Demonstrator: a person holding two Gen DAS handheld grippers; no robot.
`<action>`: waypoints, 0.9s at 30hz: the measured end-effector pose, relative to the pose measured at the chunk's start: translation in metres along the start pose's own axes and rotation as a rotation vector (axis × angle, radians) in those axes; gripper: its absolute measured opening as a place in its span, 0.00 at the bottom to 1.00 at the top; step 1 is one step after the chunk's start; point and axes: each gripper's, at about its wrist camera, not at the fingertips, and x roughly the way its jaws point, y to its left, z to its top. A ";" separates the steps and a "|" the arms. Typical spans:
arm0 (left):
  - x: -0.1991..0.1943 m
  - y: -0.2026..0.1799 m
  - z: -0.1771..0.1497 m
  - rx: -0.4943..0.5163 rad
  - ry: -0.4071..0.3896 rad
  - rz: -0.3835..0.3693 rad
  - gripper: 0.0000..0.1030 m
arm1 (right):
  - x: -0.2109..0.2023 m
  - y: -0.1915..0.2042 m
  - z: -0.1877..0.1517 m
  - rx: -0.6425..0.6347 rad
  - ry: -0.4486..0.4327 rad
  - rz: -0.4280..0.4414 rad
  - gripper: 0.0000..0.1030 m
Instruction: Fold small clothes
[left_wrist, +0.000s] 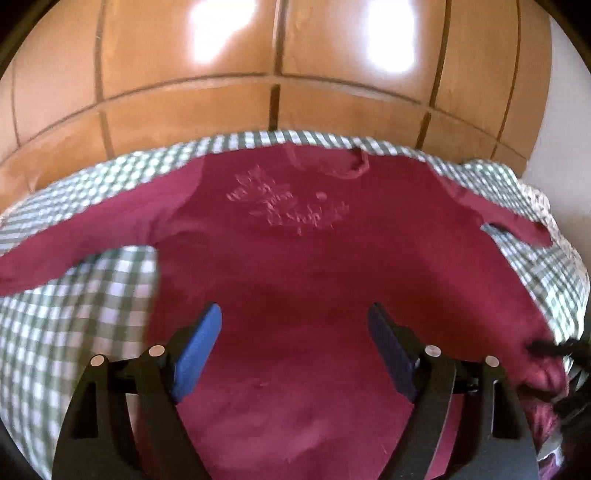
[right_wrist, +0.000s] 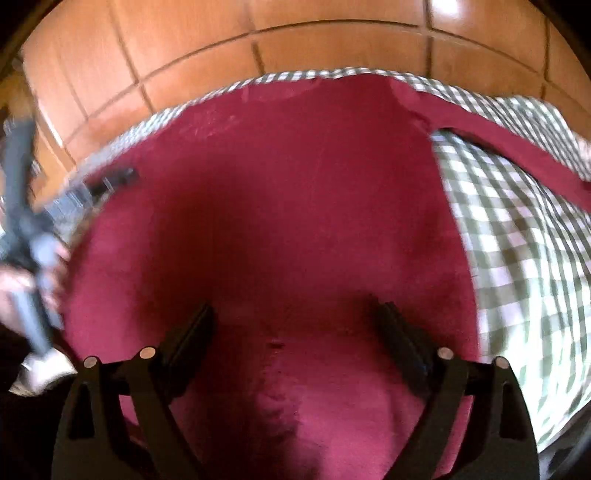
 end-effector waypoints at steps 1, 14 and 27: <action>0.006 0.001 -0.003 0.003 0.017 0.008 0.78 | -0.010 -0.018 0.009 0.046 -0.038 -0.013 0.84; 0.028 0.012 -0.017 -0.052 0.064 -0.045 0.88 | -0.017 -0.319 0.077 0.886 -0.227 -0.267 0.52; 0.032 0.009 -0.015 -0.029 0.078 -0.036 0.92 | -0.020 -0.365 0.128 0.867 -0.281 -0.470 0.06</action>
